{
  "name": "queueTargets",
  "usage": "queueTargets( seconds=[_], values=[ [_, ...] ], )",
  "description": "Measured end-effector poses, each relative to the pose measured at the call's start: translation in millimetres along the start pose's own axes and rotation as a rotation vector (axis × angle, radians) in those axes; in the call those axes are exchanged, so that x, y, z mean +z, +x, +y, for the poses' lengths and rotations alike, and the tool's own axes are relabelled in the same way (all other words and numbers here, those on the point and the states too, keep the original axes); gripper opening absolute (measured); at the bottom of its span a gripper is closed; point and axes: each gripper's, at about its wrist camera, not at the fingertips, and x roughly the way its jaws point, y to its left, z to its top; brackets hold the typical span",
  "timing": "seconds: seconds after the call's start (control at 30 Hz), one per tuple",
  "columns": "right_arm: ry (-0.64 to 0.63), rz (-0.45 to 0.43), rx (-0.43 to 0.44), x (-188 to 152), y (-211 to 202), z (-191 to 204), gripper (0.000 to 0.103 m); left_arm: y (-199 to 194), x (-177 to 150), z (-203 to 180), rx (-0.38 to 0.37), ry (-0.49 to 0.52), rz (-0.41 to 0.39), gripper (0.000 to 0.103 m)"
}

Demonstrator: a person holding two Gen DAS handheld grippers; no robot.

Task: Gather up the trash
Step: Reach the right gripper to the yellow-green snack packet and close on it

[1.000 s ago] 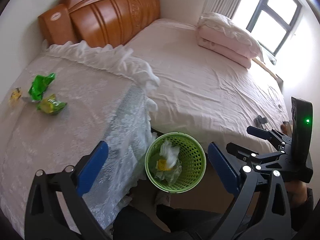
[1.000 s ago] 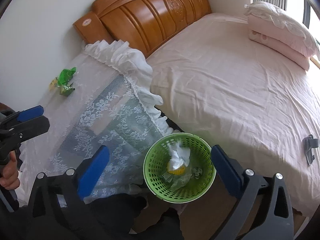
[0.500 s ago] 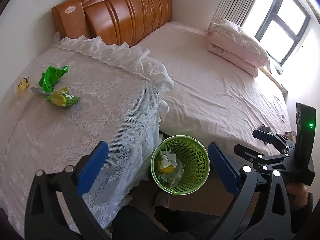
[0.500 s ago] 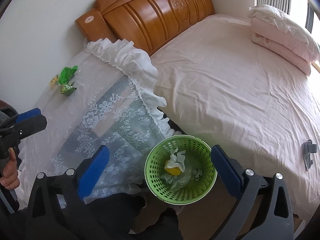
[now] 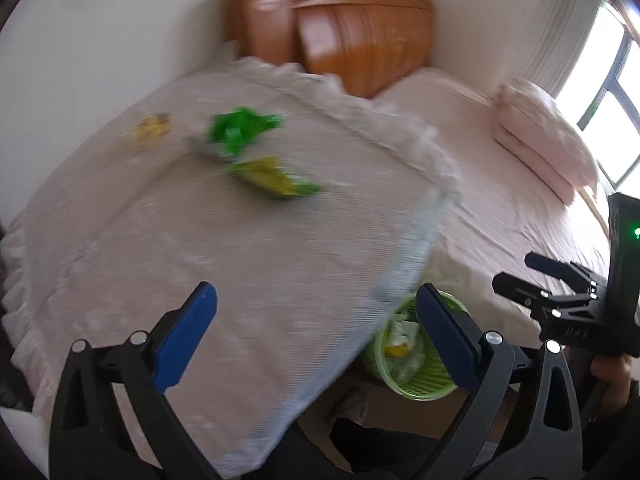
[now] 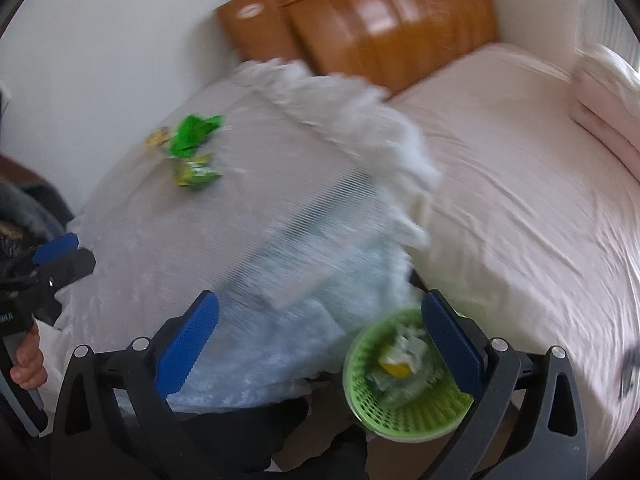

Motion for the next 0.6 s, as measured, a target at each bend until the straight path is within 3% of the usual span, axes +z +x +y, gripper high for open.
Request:
queueTargets(
  seconds=[0.23, 0.43, 0.5, 0.6],
  values=[
    [-0.193, 0.033, 0.099, 63.0, 69.4, 93.0, 0.1, -10.5, -2.9, 80.4, 0.074, -0.132, -0.011, 0.095],
    [-0.306, 0.084, 0.048, 101.0, 139.2, 139.2, 0.1, -12.7, -9.5, 128.3, 0.108, -0.21, -0.001, 0.095],
    [-0.331, 0.111, 0.023, 105.7, 156.0, 143.6, 0.095, -11.2, -11.1, 139.7, 0.116, -0.223, 0.004, 0.095],
    [-0.37, 0.16, -0.013, 106.3, 175.0, 147.8, 0.077, -7.6, -11.2, 152.1, 0.123, -0.237, 0.014, 0.095]
  ],
)
